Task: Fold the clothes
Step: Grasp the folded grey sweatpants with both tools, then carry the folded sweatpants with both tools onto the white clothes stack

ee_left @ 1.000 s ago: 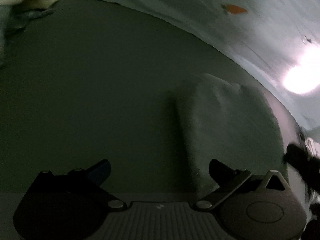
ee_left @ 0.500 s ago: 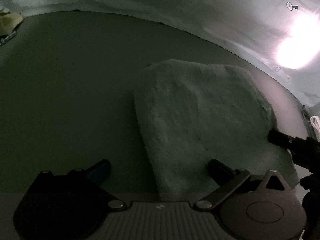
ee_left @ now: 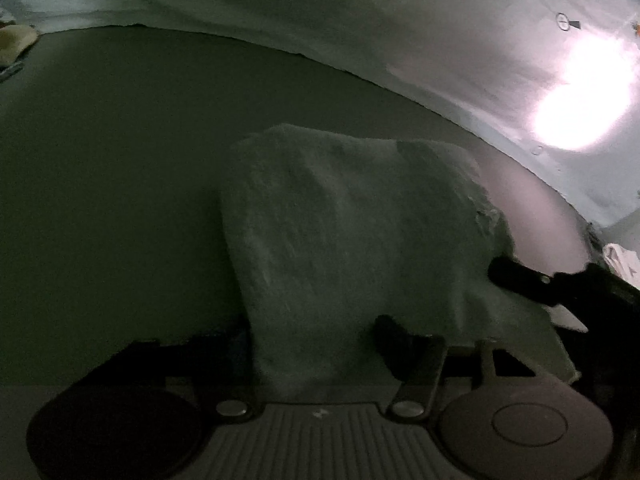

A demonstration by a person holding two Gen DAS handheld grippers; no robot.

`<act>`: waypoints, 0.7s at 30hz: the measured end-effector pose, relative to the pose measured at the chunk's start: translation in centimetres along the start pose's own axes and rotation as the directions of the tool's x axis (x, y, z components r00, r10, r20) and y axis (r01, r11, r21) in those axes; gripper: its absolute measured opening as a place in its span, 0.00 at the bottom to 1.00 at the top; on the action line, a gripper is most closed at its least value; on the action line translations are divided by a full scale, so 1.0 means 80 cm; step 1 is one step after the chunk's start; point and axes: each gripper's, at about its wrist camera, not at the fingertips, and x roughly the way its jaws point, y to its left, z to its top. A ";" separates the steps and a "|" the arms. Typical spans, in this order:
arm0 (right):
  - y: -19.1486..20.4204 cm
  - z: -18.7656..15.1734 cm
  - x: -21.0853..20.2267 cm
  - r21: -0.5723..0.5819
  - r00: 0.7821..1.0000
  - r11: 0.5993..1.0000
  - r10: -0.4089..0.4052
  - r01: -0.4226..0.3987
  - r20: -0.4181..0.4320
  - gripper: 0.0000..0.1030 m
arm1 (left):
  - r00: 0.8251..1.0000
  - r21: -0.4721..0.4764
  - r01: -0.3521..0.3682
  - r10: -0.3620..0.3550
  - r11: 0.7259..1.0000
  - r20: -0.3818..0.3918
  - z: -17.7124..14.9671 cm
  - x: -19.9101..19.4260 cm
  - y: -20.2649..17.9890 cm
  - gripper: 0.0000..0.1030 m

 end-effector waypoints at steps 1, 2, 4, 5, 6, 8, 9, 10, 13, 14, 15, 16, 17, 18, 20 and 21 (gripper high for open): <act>-0.006 -0.004 0.000 0.057 0.999 0.997 0.043 -0.042 -0.003 0.45 | 1.000 -0.026 0.011 -0.011 1.000 -0.011 0.001 0.000 0.001 0.30; -0.012 -0.011 0.000 0.121 0.996 0.989 0.087 -0.086 0.000 0.42 | 0.999 -0.066 0.039 -0.041 0.997 -0.030 0.003 0.002 0.004 0.21; -0.022 -0.026 0.002 0.256 0.986 0.952 0.164 -0.166 0.028 0.33 | 0.995 -0.149 0.080 -0.087 0.986 -0.044 0.004 0.004 0.008 0.20; -0.026 -0.037 0.002 0.324 0.978 0.923 0.202 -0.209 0.056 0.32 | 0.993 -0.168 0.103 -0.112 0.980 -0.042 0.003 0.001 0.007 0.19; -0.030 -0.049 -0.001 0.386 0.968 0.887 0.237 -0.252 0.088 0.30 | 0.990 -0.166 0.131 -0.139 0.977 -0.037 0.002 -0.005 0.004 0.18; -0.030 -0.074 -0.012 0.464 0.946 0.825 0.281 -0.323 0.160 0.28 | 0.980 -0.160 0.192 -0.197 0.968 -0.015 -0.001 -0.024 -0.004 0.18; -0.028 -0.087 -0.020 0.498 0.931 0.787 0.305 -0.364 0.198 0.28 | 0.973 -0.156 0.226 -0.229 0.962 -0.001 -0.004 -0.037 -0.010 0.18; -0.026 -0.098 -0.029 0.524 0.915 0.750 0.328 -0.403 0.233 0.28 | 0.967 -0.149 0.252 -0.253 0.956 0.011 -0.007 -0.050 -0.016 0.18; -0.010 -0.112 -0.070 0.513 0.878 0.712 0.379 -0.479 0.294 0.28 | 0.949 -0.076 0.314 -0.311 0.946 0.050 -0.016 -0.090 -0.039 0.18; -0.005 -0.114 -0.087 0.497 0.865 0.709 0.389 -0.501 0.317 0.28 | 0.938 -0.051 0.343 -0.340 0.938 0.063 -0.019 -0.104 -0.047 0.18; 0.000 -0.116 -0.105 0.481 0.852 0.705 0.399 -0.521 0.338 0.28 | 0.926 -0.030 0.373 -0.370 0.927 0.075 -0.022 -0.117 -0.057 0.18; 0.003 -0.120 -0.124 0.467 0.837 0.698 0.407 -0.543 0.365 0.28 | 0.913 -0.004 0.400 -0.399 0.916 0.084 -0.024 -0.129 -0.068 0.18; 0.007 -0.126 -0.146 0.451 0.818 0.689 0.412 -0.568 0.401 0.28 | 0.900 0.028 0.426 -0.426 0.904 0.090 -0.027 -0.140 -0.081 0.18; 0.010 -0.132 -0.166 0.435 0.800 0.682 0.412 -0.588 0.435 0.28 | 0.888 0.059 0.447 -0.451 0.892 0.092 -0.031 -0.149 -0.094 0.18; 0.014 -0.147 -0.208 0.404 0.766 0.675 0.399 -0.617 0.503 0.28 | 0.860 0.124 0.494 -0.505 0.860 0.077 -0.041 -0.164 -0.128 0.18; 0.014 -0.154 -0.231 0.390 0.752 0.677 0.387 -0.624 0.533 0.28 | 0.844 0.150 0.521 -0.533 0.840 0.055 -0.048 -0.167 -0.147 0.18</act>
